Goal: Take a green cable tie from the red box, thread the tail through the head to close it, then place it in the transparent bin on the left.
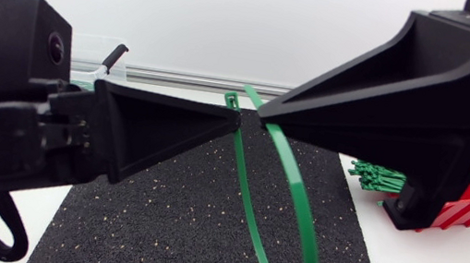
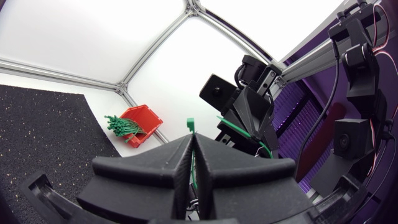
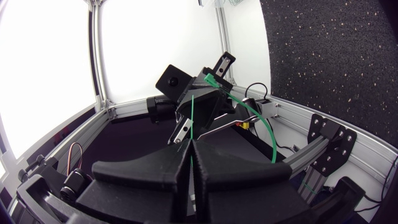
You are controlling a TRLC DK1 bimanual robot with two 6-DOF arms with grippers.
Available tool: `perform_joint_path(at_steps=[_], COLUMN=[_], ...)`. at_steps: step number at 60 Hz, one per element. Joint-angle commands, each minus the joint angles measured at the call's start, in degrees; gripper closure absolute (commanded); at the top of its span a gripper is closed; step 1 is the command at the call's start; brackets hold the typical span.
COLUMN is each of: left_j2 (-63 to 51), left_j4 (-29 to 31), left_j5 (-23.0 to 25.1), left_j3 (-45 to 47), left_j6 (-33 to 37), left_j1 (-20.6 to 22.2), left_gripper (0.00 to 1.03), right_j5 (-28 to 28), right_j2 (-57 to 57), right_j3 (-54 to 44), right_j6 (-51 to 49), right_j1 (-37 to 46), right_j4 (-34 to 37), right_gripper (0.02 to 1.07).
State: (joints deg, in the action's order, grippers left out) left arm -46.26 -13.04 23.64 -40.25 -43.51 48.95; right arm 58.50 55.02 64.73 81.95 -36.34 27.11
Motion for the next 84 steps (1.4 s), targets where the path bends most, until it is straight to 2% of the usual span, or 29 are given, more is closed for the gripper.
perform_joint_path(at_steps=[1,84], left_j2=[0.12,-0.5], left_j4=[-0.41,-0.23], left_j5=[-0.26,-0.61], left_j3=[-1.94,-2.11], left_j6=[0.26,1.32], left_j1=[0.45,-0.7], left_gripper=[0.99,0.99], right_j5=[0.04,-1.37], right_j2=[0.79,0.61], right_j3=[-1.45,-4.08], right_j6=[2.07,3.13], right_j1=[-0.49,-0.75], right_j4=[-1.1,-4.44], right_gripper=[1.01,1.01])
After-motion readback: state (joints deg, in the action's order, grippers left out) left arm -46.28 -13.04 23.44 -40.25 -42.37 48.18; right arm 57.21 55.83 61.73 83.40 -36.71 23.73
